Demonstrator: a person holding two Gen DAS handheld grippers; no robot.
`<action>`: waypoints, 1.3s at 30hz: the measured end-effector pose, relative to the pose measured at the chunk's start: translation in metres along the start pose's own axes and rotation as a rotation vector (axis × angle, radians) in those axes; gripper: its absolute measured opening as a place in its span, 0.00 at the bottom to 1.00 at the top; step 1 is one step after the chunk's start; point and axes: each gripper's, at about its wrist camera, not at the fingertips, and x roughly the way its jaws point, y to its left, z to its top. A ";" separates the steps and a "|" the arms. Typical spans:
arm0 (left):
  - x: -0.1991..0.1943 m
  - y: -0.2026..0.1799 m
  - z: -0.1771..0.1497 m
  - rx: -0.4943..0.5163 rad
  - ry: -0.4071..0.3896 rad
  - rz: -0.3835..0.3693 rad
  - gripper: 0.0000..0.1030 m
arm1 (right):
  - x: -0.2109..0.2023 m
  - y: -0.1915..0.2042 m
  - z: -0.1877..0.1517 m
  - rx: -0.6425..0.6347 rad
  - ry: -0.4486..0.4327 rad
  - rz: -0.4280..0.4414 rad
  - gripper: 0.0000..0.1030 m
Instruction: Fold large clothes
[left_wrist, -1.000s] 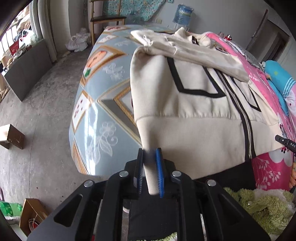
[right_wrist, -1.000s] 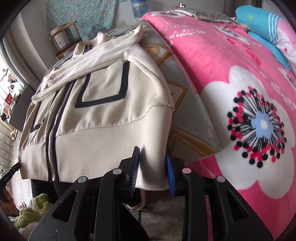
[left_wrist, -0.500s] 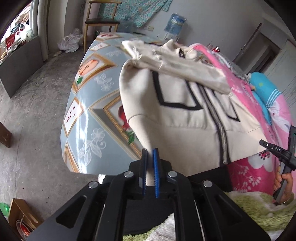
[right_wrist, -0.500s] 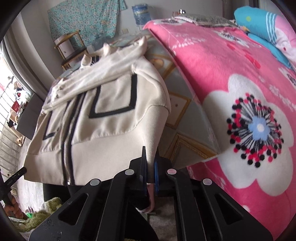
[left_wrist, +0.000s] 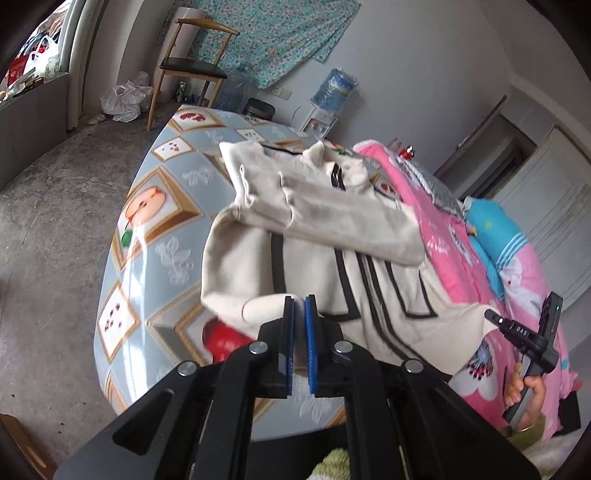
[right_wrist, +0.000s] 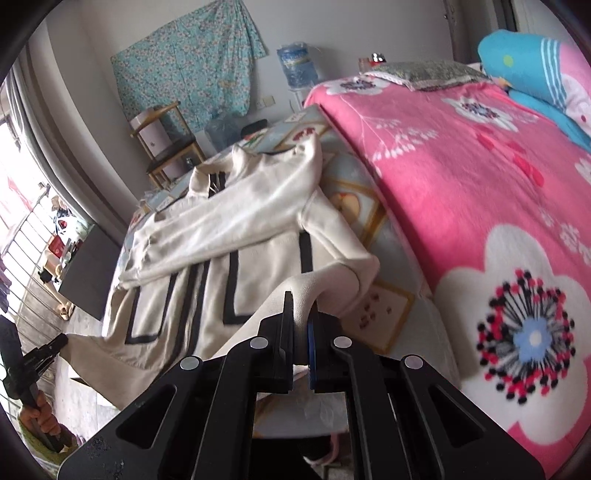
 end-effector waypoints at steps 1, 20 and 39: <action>0.003 0.001 0.008 -0.003 -0.008 0.002 0.05 | 0.004 0.002 0.007 -0.006 -0.009 0.004 0.05; 0.065 0.083 0.076 -0.147 -0.050 0.242 0.26 | 0.118 -0.044 0.081 0.196 0.002 0.026 0.65; 0.118 0.011 0.027 0.229 0.114 0.411 0.50 | 0.091 0.013 0.035 0.010 0.078 -0.004 0.80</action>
